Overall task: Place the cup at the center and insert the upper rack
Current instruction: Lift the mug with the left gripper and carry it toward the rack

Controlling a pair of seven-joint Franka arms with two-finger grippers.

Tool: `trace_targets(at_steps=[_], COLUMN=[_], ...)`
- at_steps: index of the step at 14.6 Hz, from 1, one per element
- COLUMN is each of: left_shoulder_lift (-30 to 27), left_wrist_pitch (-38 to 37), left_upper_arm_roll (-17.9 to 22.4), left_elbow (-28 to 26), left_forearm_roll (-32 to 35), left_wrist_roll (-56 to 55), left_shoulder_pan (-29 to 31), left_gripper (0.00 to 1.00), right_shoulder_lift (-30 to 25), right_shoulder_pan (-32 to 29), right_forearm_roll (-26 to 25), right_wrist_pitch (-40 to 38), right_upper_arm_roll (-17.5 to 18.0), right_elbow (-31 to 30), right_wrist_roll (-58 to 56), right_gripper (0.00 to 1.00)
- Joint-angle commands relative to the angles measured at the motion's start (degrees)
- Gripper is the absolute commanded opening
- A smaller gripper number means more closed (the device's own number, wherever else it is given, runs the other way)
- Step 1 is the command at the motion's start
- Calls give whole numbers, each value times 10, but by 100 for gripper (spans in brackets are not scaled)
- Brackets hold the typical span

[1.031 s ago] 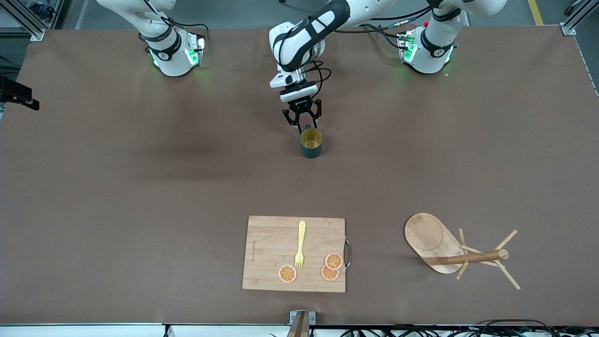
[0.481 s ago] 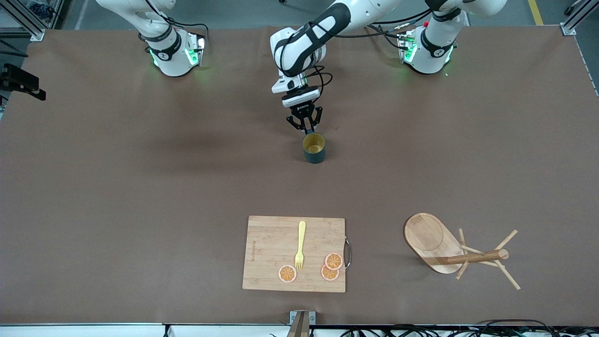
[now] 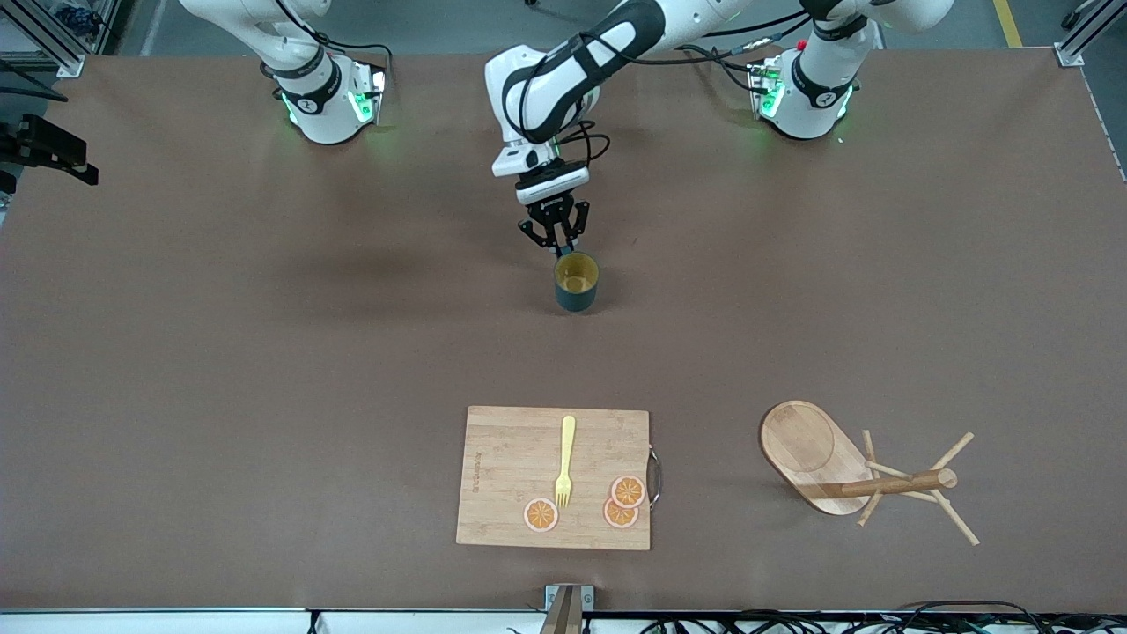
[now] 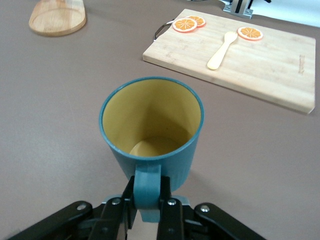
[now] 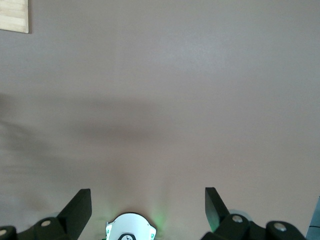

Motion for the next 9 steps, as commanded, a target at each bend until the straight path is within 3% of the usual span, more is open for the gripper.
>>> trace_targets(at_steps=[1,9], left_shoulder_lift=[-21,-100], left_wrist_pitch=[-10,-17], left_upper_arm_roll=[-2,-4], left_elbow=[70,192], left_forearm_roll=[-85,-394], left_wrist_roll=[62,233], left_shoulder_pan=[12,172], left_gripper=[0,0], right_shoulder_lift=[-36,-51], right_shoulder_pan=[1,10], right_forearm_roll=[18,26], right_wrist_pitch=[14,16], right_upper_arm_roll=[-2,2], right_elbow=[-43,-48], right_wrist_roll=[23,68], right_gripper=[100,100])
